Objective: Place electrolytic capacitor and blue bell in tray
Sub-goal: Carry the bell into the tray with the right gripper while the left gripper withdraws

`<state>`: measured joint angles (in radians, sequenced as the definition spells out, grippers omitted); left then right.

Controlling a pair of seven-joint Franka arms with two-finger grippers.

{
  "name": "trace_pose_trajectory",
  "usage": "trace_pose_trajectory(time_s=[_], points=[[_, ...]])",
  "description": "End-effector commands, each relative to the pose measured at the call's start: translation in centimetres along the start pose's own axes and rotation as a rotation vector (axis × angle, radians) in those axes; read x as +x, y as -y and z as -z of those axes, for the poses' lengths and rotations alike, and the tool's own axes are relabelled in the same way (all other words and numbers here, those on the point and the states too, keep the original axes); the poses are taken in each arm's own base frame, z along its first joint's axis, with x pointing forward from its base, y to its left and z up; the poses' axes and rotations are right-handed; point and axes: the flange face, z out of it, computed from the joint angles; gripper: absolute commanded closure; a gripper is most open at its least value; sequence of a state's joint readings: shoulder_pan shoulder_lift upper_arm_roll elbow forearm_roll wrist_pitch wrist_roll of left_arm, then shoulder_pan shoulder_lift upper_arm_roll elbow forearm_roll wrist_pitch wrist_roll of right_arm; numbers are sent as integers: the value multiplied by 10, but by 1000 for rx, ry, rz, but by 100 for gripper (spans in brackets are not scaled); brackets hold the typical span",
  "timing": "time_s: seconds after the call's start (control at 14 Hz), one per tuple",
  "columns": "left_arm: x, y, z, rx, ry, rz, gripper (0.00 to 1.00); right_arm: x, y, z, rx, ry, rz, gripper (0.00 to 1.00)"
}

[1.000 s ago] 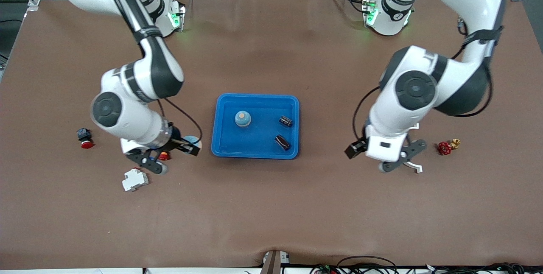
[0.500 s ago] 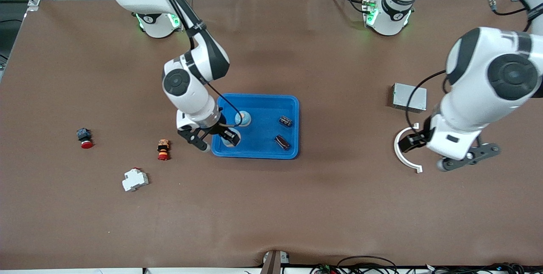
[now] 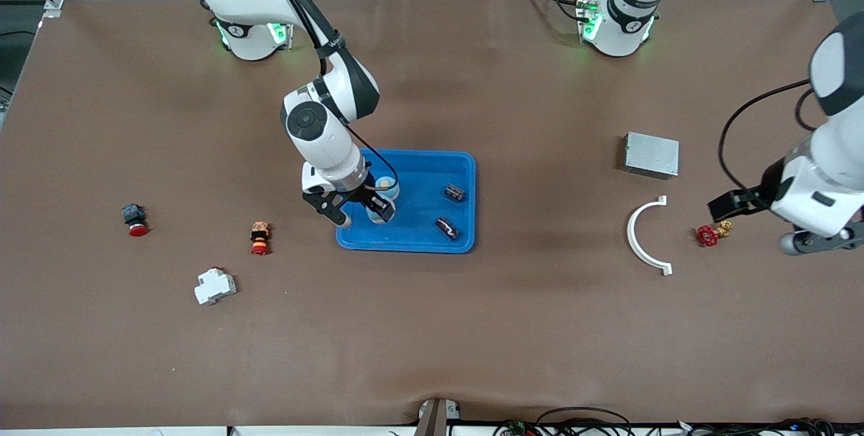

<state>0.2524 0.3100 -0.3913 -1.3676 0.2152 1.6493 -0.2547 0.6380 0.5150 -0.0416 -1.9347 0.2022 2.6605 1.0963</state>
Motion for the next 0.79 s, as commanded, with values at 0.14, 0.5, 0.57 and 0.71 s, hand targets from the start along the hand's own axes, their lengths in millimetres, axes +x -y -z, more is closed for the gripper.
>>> trace_pose_trajectory(time_s=[0.14, 0.5, 0.57, 0.71], points=[[-13, 34, 20, 5, -1, -77, 0, 3, -4, -18, 1, -4, -30, 100], [-21, 56, 30, 17, 16, -81, 0, 7, -4, -50, 15, -24, -35, 100], [-22, 60, 32, 19, 17, -88, 0, 8, -4, -52, 15, -23, -36, 100], [-25, 68, 32, 20, 36, -87, 0, 8, -4, -55, 14, -22, -41, 100]])
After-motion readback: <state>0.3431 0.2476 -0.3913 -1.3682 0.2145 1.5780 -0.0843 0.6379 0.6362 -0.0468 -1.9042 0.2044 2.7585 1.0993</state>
